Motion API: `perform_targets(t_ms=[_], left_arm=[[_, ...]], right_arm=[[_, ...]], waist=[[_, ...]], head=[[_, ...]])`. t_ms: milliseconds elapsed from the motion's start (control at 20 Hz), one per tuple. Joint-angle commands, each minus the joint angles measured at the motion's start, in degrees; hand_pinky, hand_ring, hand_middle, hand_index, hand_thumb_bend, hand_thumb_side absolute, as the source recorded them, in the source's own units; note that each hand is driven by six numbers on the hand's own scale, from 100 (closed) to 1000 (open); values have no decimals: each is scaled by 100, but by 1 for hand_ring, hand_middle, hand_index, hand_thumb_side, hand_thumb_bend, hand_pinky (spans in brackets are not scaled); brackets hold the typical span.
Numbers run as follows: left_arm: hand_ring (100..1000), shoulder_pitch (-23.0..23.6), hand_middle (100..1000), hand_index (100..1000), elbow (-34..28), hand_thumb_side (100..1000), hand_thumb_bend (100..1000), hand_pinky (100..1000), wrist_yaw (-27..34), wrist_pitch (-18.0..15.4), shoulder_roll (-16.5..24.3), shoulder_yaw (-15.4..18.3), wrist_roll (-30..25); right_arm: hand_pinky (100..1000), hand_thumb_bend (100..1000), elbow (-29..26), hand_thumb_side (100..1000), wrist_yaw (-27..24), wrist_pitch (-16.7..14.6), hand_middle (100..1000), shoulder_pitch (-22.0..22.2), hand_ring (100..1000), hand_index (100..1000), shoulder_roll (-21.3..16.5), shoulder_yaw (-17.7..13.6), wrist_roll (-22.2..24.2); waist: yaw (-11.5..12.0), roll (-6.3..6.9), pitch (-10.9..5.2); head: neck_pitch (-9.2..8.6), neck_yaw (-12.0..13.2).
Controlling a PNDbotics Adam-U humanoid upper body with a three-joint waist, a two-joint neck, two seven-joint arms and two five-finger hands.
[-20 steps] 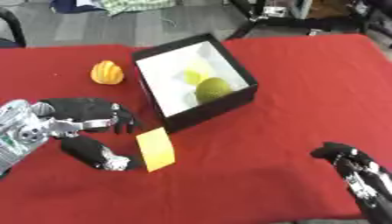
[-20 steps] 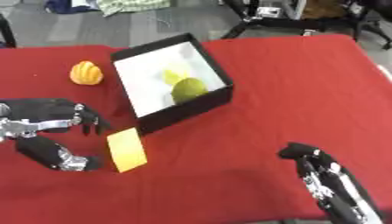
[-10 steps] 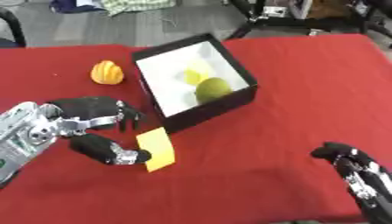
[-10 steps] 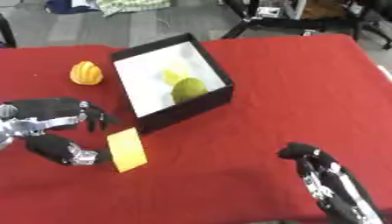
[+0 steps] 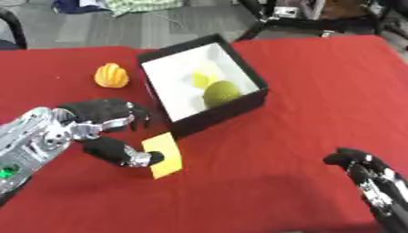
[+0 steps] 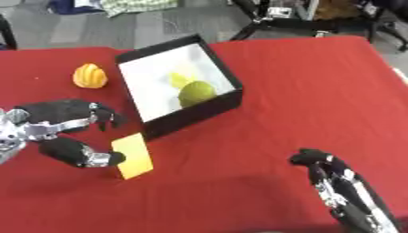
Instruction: Pick up objects on the table and place them in the box.
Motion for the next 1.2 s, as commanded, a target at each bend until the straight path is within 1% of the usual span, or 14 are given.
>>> perform_targets(t_ms=[50,500,750,950,1200], left_arm=[[692,-113,745,945,-2,918,464,794,-122,-54,25,-34,-37],[685,-118,740,944,176,903,463,792,-319,-177,-174,-178,-118],[674,-95,731,943,283,877,452,788,-394,-219,-276,-227,-126],[658,-71,717,939,363,824,407,782,-468,-226,-344,-234,-69],[626,-54,684,922,432,674,295,772,-511,-221,-408,-239,30]], right_arm=[[1000,100,-69,525,14,2,712,-22,804,809,-99,8,-1],[1000,100,-69,525,6,9,712,-31,804,809,-97,11,3],[1000,100,-70,526,5,10,712,-29,804,809,-95,7,2],[1000,100,-69,527,10,9,712,-26,804,809,-94,8,4],[1000,100,-68,531,9,9,712,-25,804,809,-95,8,4]], waist=[[-2,69,-118],[-16,69,-118],[-12,66,-117],[-7,65,-114],[-6,64,-115]], head=[[-11,19],[-11,16],[-11,17],[-11,15],[-11,19]])
